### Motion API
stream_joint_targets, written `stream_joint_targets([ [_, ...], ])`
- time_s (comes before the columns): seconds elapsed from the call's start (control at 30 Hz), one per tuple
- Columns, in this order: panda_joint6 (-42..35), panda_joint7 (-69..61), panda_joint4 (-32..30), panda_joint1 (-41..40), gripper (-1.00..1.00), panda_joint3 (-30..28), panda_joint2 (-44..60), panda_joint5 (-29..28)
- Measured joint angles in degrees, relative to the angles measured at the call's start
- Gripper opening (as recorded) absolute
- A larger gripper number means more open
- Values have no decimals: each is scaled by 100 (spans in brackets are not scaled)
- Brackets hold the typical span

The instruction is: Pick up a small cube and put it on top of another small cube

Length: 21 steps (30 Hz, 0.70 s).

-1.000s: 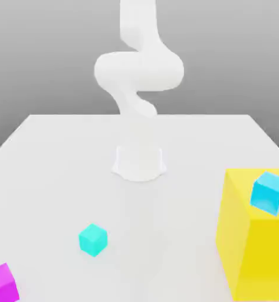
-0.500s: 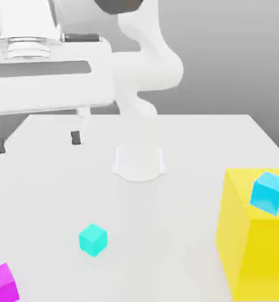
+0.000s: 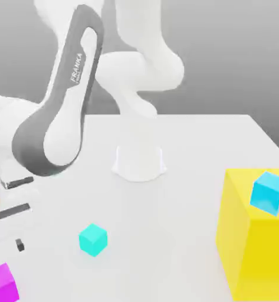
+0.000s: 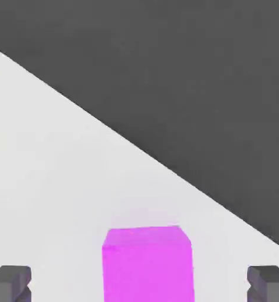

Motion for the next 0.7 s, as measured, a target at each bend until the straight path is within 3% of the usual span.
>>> stream_joint_targets([
  [0.07,291,-209,97,-196,0,224,417,223],
  [0.1,424,-296,142,-286,-100,336,603,333],
  [0.3,477,-340,165,-333,-100,392,695,388],
  [0.43,63,-83,20,-78,-100,57,124,18],
  [0.7,-732,827,441,1166,-100,426,-333,-467],
])
